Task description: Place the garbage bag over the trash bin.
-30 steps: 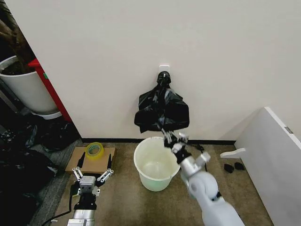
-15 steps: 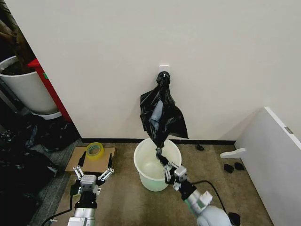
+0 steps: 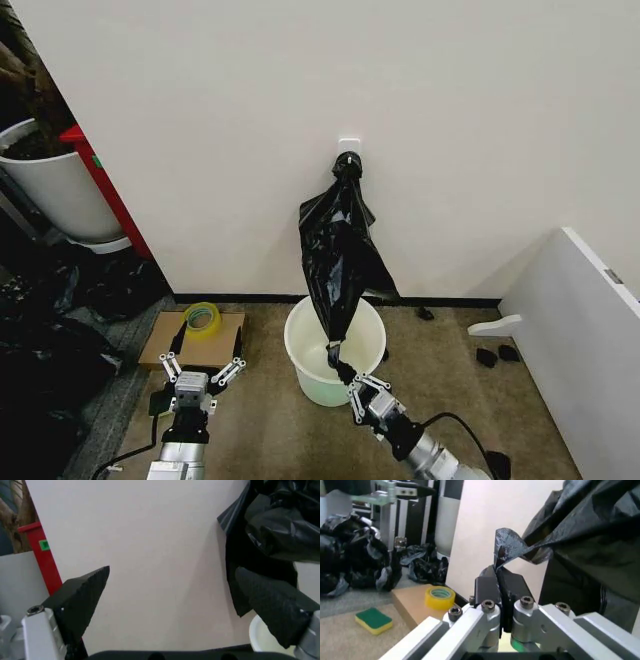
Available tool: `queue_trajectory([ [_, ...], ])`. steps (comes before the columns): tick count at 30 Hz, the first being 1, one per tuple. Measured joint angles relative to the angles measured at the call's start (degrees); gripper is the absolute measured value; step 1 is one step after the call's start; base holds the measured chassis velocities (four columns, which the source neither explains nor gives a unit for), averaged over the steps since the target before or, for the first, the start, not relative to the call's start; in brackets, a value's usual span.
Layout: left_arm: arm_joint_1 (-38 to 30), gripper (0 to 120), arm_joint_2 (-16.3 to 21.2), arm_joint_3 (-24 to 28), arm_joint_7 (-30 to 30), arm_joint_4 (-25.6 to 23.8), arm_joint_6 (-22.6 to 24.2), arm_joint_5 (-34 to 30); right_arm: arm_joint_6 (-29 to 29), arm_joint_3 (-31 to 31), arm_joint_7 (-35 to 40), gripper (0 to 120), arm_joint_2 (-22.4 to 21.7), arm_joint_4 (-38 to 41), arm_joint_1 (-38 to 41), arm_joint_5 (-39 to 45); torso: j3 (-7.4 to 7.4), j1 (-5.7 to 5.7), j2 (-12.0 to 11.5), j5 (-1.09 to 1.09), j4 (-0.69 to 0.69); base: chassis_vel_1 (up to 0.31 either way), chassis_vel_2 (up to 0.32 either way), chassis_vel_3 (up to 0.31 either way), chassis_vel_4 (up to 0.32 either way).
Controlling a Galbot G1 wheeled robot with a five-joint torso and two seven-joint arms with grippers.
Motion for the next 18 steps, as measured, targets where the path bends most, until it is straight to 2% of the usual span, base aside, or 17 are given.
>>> queue_trajectory([
  [18,-0.3,99,2.0,1.5,0.6,0.3,0.2,-0.1,8.2,1.6,-7.5,0,-0.9,-1.9,1.1,-2.1,0.00,0.01,0.0,0.00,0.00,0.000,0.000,0.000,0.000],
])
